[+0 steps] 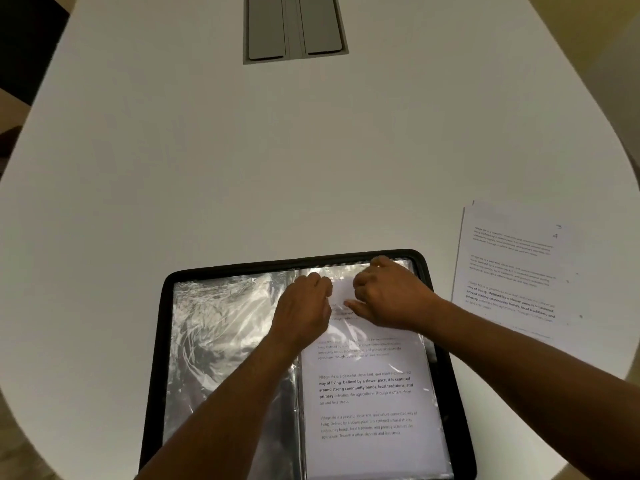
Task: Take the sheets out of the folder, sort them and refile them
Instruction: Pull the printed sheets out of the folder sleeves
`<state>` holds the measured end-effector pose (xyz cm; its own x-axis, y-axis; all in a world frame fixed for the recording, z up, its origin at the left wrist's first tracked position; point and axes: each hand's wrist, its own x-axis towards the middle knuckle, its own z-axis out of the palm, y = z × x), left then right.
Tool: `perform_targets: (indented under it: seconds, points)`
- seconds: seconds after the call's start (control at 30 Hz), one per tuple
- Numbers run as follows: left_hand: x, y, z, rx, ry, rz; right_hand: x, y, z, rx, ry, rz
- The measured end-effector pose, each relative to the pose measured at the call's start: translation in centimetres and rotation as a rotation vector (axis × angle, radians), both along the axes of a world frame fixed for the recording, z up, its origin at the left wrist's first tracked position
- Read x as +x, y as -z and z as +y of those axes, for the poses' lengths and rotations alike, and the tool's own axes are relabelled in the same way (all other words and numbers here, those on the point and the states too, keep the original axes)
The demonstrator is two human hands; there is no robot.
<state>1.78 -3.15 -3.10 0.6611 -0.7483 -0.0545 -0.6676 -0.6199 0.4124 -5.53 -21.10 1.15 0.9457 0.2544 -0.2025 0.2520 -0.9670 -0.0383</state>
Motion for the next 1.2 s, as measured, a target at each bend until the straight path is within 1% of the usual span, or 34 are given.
perform_targets:
  seconds: [0.03, 0.13, 0.2, 0.3, 0.5, 0.63, 0.77, 0.9, 1.0, 1.1, 1.2]
  points:
    - [-0.1, -0.1, 0.2, -0.008, 0.011, 0.004, 0.8, -0.5, 0.2, 0.000, 0.053, 0.048]
    - [-0.4, -0.1, 0.5, -0.043, 0.007, 0.006, 2.8, -1.3, 0.3, 0.128, 0.329, 0.195]
    - [-0.6, 0.1, 0.7, -0.054, -0.005, 0.010, 3.9, -1.2, -0.1, 0.111, 0.415, 0.317]
    - [-0.7, 0.2, 0.8, -0.073, -0.005, 0.020, 4.8, -0.9, -0.4, 0.004, 0.403, 0.438]
    - [-0.8, 0.2, 0.6, -0.102, -0.019, 0.010, 5.5, -1.3, 1.2, -0.147, 0.369, 0.546]
    - [-0.6, 0.2, 0.4, -0.127, -0.027, 0.015, 6.1, -1.3, 1.2, -0.128, 0.419, 0.479]
    - [-0.5, 0.2, 0.2, -0.156, -0.042, 0.025, 7.9, -2.8, -0.5, -0.080, 0.508, 0.398]
    - [-0.8, -0.2, -0.6, -0.195, -0.032, 0.033, 11.0, -5.2, -2.8, 0.030, 0.583, 0.366]
    - [-0.9, -0.4, -1.3, -0.222, 0.002, 0.025, 13.5, -8.3, -5.1, 0.104, 0.633, 0.297]
    - [-0.9, -0.5, -1.7, -0.215, 0.009, 0.026, 15.1, -13.2, -7.4, 0.166, 0.687, 0.225]
    - [-0.8, -0.6, -2.0, -0.204, 0.015, 0.032, 14.9, -18.0, -9.6, 0.321, 0.740, 0.108]
